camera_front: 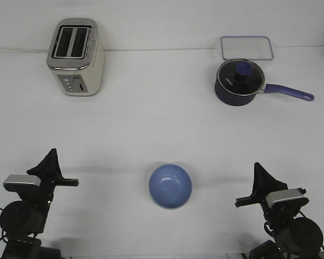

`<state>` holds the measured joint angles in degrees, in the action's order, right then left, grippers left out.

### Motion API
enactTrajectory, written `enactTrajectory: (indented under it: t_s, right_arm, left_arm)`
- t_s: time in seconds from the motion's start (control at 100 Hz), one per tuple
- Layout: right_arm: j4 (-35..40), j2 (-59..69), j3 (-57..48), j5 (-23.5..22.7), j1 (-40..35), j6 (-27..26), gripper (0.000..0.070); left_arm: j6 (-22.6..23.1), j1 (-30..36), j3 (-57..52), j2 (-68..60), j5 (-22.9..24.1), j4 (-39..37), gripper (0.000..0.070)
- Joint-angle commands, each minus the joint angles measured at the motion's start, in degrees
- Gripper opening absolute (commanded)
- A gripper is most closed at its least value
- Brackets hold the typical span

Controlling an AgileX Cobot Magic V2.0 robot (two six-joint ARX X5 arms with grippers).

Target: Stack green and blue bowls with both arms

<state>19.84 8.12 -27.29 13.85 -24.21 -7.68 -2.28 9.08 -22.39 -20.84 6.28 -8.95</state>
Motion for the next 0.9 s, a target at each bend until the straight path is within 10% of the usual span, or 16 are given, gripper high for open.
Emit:
enactTrajectory:
  t_s: [0.0, 0.17, 0.89]
  right_arm:
    - [-0.74, 0.17, -0.24, 0.13, -0.2, 0.26, 0.0]
    - [-0.72, 0.17, -0.24, 0.13, -0.2, 0.26, 0.0]
    - [-0.74, 0.17, -0.22, 0.11, -0.2, 0.26, 0.0]
  left_arm:
    - [0.59, -1.03, 1.01, 0.94, -0.35, -1.81, 0.0013]
    - [2.71, -5.01, 11.15, 8.79, -9.84, -5.07, 0.0013]
    - [-0.83, -5.6, 21.59, 20.5, -10.08, -1.86, 0.0014]
